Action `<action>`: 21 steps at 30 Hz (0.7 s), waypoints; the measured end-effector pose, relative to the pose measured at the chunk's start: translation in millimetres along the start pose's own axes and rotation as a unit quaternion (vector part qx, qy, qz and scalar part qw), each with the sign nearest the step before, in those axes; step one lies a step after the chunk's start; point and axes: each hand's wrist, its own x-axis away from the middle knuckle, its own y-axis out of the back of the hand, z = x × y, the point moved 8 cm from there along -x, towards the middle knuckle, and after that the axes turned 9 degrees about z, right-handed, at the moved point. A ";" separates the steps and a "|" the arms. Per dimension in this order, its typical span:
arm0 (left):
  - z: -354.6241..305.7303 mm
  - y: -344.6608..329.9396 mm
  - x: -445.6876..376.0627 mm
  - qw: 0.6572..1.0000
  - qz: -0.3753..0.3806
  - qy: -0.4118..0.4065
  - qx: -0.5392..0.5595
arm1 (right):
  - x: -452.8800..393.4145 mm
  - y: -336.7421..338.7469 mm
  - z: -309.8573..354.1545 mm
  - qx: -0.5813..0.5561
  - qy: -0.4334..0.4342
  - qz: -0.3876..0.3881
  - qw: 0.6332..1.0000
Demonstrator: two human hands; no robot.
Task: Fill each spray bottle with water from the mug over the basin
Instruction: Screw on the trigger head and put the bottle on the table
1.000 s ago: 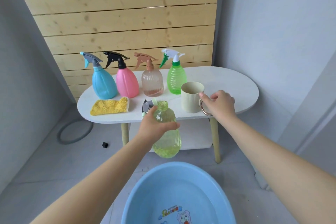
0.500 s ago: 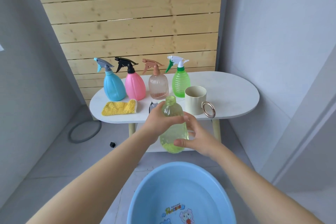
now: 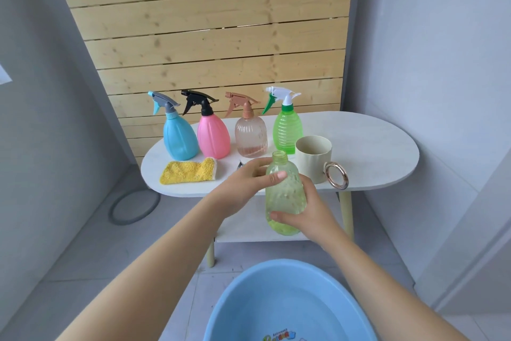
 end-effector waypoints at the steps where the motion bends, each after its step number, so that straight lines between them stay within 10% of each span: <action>1: 7.2 8.2 -2.3 1.000 -0.014 0.004 0.023 | -0.8 1.9 -4.8 -0.001 -0.003 -0.012 1.000; 8: 42.0 76.6 -12.0 0.902 -0.356 0.106 -0.221 | 2.7 12.2 -21.7 -0.011 -0.014 -0.062 0.998; 21: 73.0 92.6 -45.2 0.863 -0.359 0.203 -0.292 | -0.2 9.5 -36.1 -0.016 -0.031 -0.085 0.996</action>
